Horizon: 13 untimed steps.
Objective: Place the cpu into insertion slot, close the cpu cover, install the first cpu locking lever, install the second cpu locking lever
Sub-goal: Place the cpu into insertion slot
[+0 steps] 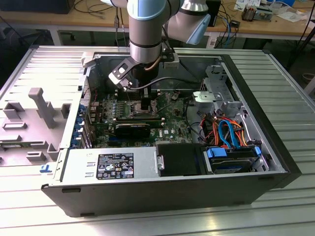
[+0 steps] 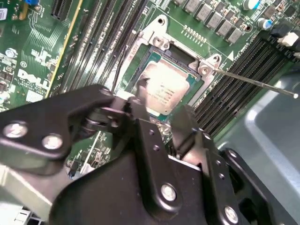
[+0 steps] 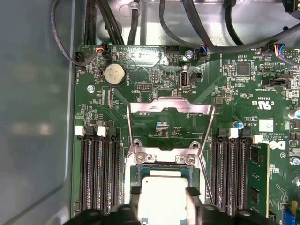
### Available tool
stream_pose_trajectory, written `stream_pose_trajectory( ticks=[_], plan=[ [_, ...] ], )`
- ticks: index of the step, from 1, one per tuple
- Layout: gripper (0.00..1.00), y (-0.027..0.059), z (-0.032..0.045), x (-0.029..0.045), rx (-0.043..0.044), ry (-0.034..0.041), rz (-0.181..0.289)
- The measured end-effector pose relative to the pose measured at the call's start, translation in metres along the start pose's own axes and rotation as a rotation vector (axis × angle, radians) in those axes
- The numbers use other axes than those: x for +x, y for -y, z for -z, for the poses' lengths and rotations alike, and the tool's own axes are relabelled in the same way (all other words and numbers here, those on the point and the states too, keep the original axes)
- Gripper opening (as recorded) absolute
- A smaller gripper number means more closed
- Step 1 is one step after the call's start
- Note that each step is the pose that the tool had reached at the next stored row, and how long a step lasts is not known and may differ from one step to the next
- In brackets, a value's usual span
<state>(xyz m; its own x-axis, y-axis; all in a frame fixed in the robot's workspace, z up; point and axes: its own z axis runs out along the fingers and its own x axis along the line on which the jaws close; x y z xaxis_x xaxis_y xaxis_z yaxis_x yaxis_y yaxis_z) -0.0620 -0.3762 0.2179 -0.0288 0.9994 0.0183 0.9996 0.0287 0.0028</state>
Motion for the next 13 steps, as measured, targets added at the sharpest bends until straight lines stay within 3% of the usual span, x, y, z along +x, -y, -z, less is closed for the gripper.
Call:
stream_pose_trajectory(
  ticks=[2, 3, 7, 13],
  plan=[
    [0.35, -0.0012, 0.0, 0.0, 0.0029, 0.0002, 0.0],
    [0.35, -0.0015, 0.0, 0.0, 0.0036, 0.0003, 0.0],
    [0.11, -0.0019, 0.0011, 0.0, 0.0046, 0.0017, 0.0],
    [0.11, -0.0021, 0.0081, 0.0002, 0.0044, 0.0012, 0.0]
  ],
)
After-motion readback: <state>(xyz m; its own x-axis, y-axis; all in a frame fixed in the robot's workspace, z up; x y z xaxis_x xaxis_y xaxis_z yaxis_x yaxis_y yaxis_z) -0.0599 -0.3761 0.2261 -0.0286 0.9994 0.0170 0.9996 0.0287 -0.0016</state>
